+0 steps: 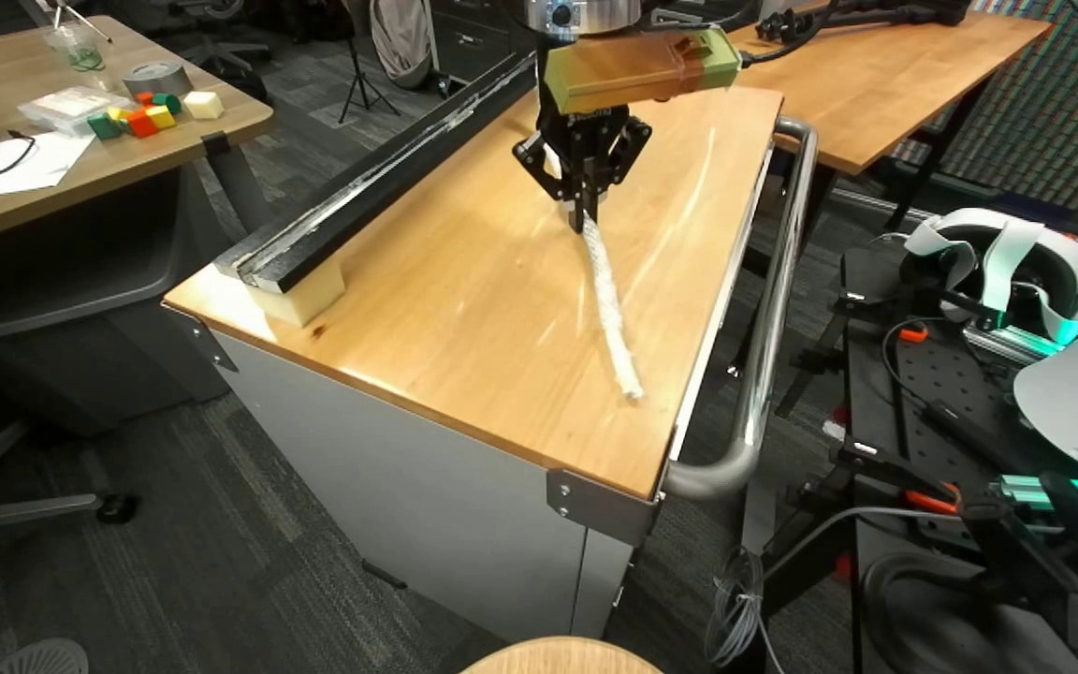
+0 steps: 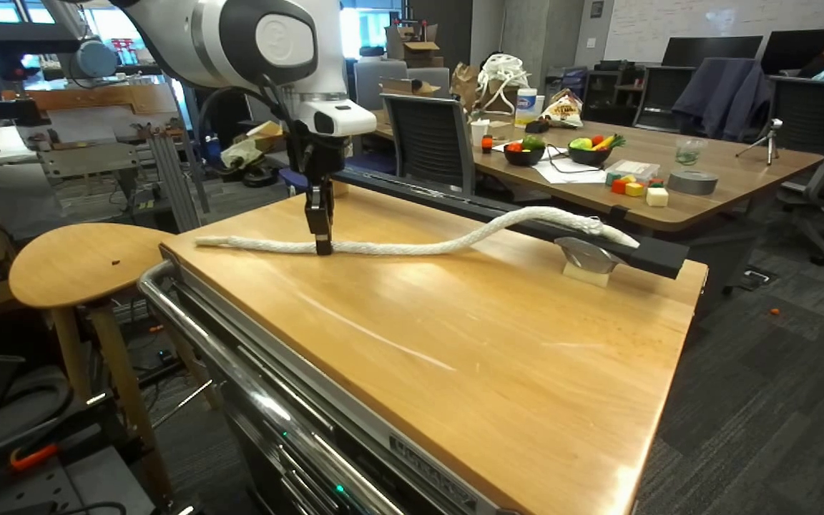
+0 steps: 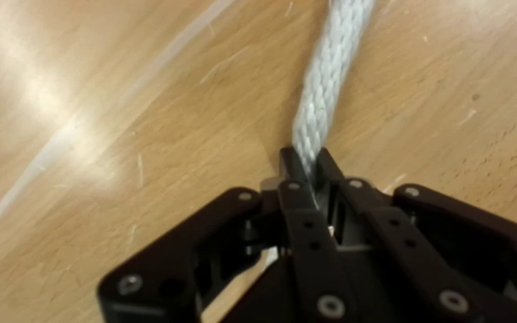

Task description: Put the rope in the groove on the black object

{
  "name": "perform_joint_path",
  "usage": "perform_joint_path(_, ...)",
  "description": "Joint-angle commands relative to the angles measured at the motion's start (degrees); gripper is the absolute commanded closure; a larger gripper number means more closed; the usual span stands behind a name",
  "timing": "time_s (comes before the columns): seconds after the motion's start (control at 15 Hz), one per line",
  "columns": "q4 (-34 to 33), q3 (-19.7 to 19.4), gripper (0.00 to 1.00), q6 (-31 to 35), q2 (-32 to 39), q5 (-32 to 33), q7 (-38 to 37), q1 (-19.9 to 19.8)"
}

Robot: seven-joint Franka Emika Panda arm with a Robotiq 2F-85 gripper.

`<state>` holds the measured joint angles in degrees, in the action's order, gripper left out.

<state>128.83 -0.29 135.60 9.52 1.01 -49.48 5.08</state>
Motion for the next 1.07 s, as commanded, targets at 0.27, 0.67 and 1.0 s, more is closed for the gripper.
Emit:
perform_joint_path(0.27, 1.1, -0.2, 0.97, 5.6, -4.4, -3.6, 1.5, -1.5)
perform_joint_path(0.67, 0.7, 0.0, 0.97, 8.3, -6.5, -6.9, 2.4, -1.9)
perform_joint_path(1.0, 0.7, 0.3, 0.97, 12.4, -7.3, -8.4, 3.8, -2.0)
